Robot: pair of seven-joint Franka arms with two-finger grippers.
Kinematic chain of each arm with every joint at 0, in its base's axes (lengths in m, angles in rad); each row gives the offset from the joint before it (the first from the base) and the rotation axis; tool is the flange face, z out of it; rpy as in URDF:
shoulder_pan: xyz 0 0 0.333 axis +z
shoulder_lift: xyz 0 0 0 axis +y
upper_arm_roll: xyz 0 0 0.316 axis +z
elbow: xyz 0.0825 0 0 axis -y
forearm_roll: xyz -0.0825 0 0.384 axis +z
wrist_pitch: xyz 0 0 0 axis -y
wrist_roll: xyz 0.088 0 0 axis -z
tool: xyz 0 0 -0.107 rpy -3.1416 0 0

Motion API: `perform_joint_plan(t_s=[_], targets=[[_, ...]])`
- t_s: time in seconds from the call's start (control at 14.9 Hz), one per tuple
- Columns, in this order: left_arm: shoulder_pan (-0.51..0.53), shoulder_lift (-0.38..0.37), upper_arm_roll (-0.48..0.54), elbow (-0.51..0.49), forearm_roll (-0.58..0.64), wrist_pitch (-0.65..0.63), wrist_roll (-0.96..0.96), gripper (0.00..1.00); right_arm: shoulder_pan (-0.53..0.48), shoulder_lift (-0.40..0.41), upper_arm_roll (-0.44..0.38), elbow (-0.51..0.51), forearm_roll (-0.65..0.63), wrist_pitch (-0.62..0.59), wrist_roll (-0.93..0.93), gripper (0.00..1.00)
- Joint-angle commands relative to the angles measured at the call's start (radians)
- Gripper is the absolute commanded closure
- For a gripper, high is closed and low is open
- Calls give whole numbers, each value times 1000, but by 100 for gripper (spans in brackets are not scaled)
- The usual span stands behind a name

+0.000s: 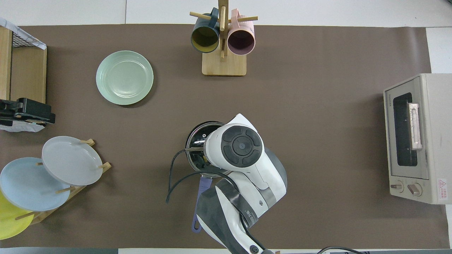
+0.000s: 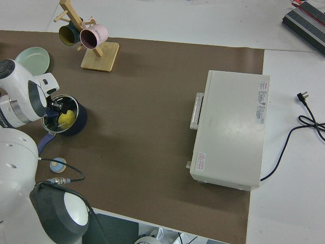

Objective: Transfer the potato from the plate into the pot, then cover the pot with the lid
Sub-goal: 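Lower the glass lid onto the pot with the right gripper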

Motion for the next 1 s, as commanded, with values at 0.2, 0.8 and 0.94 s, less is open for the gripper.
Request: perform_joint_plan(t_s=[0.2, 0.8, 0.94], targets=[[15, 5, -20, -2, 17, 17, 9, 0, -3, 28, 7, 8, 19, 43, -15, 57], [9, -7, -20, -11, 17, 20, 8, 0, 2, 29, 7, 15, 11, 46, -15, 58], [15, -7, -20, -9, 17, 21, 8, 0, -3, 29, 7, 37, 8, 32, -15, 59]])
